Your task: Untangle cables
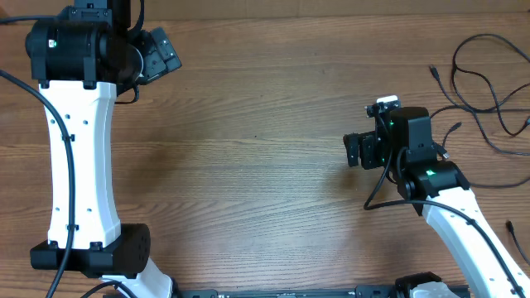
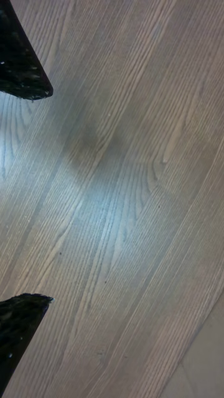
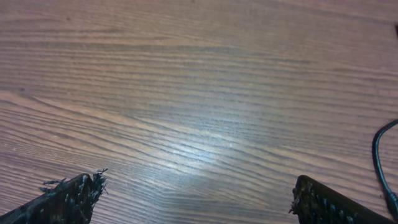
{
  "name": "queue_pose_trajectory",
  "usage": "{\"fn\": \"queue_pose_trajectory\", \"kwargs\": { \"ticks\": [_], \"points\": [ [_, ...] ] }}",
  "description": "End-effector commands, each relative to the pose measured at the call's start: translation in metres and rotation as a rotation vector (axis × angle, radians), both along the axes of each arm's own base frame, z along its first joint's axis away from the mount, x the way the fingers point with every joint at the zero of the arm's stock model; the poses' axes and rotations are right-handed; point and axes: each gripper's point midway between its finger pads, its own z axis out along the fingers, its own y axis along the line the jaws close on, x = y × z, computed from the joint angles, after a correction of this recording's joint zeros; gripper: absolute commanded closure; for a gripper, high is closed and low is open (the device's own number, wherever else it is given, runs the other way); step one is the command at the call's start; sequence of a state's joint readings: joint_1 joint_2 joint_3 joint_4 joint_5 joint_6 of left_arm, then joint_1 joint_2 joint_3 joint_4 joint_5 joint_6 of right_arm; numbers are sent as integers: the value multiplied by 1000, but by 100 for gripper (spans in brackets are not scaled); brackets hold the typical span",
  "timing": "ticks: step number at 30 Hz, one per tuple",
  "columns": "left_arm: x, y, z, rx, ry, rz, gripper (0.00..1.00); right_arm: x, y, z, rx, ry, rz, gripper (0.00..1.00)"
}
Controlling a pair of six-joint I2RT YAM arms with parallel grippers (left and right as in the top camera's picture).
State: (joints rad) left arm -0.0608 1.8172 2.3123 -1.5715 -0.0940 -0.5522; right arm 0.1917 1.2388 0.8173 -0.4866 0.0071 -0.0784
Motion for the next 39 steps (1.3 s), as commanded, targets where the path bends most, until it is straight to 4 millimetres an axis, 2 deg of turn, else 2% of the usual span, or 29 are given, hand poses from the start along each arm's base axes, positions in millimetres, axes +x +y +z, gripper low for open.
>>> {"fn": "queue_pose_trajectory", "kwargs": {
  "ticks": [1,33,39],
  "points": [
    [3,0,2,-10,-10,15,0,2,-1,-4,-10,8,-8,0],
    [3,0,0,-10,-6,14,1,3,0,-4,-10,8,-7,0],
    [1,-2,5,45,-17,-25,0,3,0,-4,-10,8,-7,0]
  ]
}}
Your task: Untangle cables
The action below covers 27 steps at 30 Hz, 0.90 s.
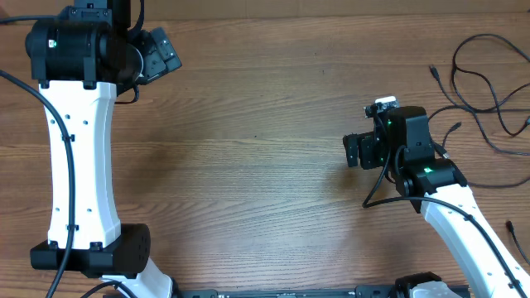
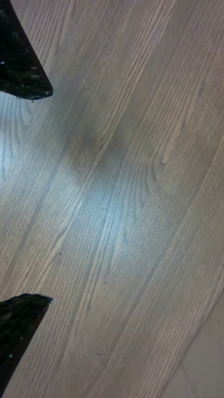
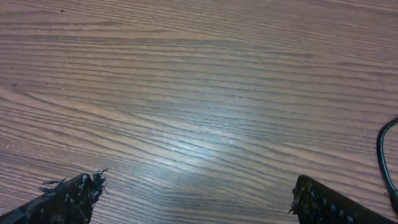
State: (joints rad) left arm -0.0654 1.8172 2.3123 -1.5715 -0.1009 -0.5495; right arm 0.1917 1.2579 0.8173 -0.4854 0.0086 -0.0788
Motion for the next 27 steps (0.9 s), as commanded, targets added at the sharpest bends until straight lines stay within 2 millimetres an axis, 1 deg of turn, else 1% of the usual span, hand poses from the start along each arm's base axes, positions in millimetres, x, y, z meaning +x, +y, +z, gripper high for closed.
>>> {"fn": "queue_pose_trajectory", "kwargs": {
  "ticks": [1,5,10,14,17,19,21,23,27],
  "points": [
    [0,-3,8,50,-24,-26,0,2,0,2,-6,-9,-7,0],
    [-2,-17,25,123,-91,-52,0,2,0,2,-5,-9,-7,0],
    [3,-46,57,239,-245,-85,0,2,0,2,-5,-9,-7,0],
    [7,-66,72,286,-342,-95,0,2,0,2,-5,-9,-7,0],
    [16,-81,72,231,-424,-110,0,2,0,2,-6,-9,-7,0],
    [21,-90,68,173,-484,-125,0,2,0,2,-5,-9,-7,0],
    [21,-94,63,123,-553,-132,0,2,0,2,-6,-9,-7,0],
    [15,-92,59,103,-603,-126,0,2,0,2,-5,-9,-7,0],
    [-9,-80,53,85,-678,-104,0,2,0,2,-6,-9,-7,0]
  ]
}}
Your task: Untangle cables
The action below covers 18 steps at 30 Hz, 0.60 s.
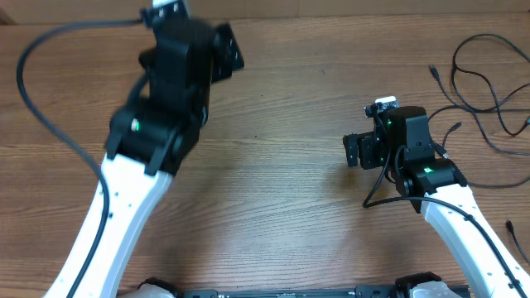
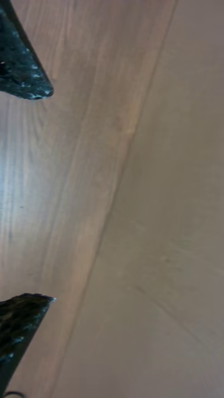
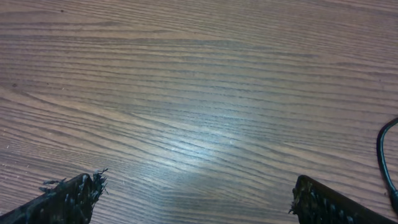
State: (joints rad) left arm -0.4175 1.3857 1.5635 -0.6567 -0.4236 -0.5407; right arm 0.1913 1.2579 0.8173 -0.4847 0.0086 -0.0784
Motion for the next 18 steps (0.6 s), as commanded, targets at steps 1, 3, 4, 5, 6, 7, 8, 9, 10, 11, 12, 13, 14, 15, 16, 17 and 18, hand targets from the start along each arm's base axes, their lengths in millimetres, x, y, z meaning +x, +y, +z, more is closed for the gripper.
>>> {"fn": "queue_pose_trajectory", "kwargs": {
  "ticks": [1,3,4,5,6,7,8,9,10,11,12,13,14,15,16,17,18],
  "points": [
    [-28,17,7,-10,-67,14,1,2,0,1,-6,-9,-6,0],
    [-40,28,8,-16,-112,43,0,2,0,1,-6,-9,-6,0],
    [-48,34,9,-23,-144,61,0,2,0,1,-6,-9,-6,0],
    [-53,39,10,-28,-168,76,0,2,0,1,-6,-9,-6,0],
    [-58,43,10,-36,-194,86,0,2,0,1,-6,-9,-6,0],
    [-63,49,11,-47,-223,100,1,2,0,1,-6,-9,-6,0],
    [-67,54,10,-57,-245,108,1,2,0,1,-6,-9,-6,0],
    [-72,59,8,-68,-270,119,0,2,0,1,-6,-9,-6,0],
    [-77,64,6,-83,-296,121,0,2,0,1,-6,-9,-6,0],
    [-81,68,4,-95,-321,126,1,2,0,1,-6,-9,-6,0],
    [-85,73,2,-111,-351,129,0,2,0,1,-6,-9,-6,0],
    [-89,76,-1,-124,-379,130,0,2,0,1,-6,-9,-6,0],
    [-93,80,-3,-141,-412,131,0,2,0,1,-6,-9,-6,0],
    [-98,84,-6,-156,-447,128,0,2,0,1,-6,-9,-6,0],
    [-102,87,-10,-167,-477,125,0,2,0,1,-6,-9,-6,0],
    [-106,91,-14,-177,-509,125,0,2,0,1,-6,-9,-6,0],
    [-111,95,-19,-185,-541,127,0,2,0,1,-6,-9,-6,0]
  ]
}}
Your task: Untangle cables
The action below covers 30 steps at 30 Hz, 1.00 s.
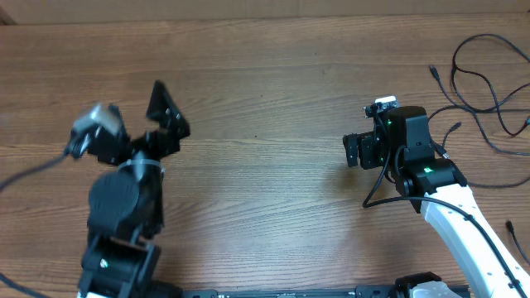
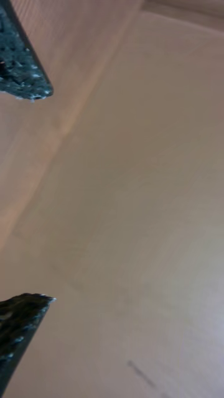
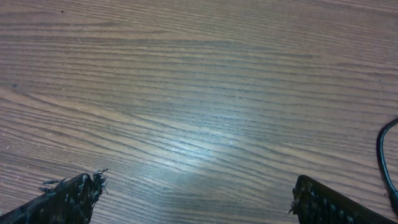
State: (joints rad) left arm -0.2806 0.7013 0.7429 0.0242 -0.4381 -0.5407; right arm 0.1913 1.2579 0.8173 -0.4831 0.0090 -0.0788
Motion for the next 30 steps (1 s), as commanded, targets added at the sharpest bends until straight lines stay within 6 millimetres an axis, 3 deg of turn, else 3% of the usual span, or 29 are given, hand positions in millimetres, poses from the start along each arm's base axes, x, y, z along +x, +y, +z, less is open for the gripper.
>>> {"fn": "queue_pose_trajectory", "kwargs": {
  "ticks": [1,12,22,28,30],
  "points": [
    [-14,9,-24,1,-54,-13,0,2,0,1,-6,-7,-6,0],
    [-58,54,-107,-244,-195,125,0,2,0,1,-6,-7,-6,0],
    [-60,62,-172,-222,-84,180,0,2,0,1,-6,-7,-6,0],
    [-65,68,-205,-195,49,226,0,2,0,1,-6,-7,-6,0],
    [-64,65,-205,-112,74,211,1,2,0,1,-6,-7,-6,0]
  ]
}}
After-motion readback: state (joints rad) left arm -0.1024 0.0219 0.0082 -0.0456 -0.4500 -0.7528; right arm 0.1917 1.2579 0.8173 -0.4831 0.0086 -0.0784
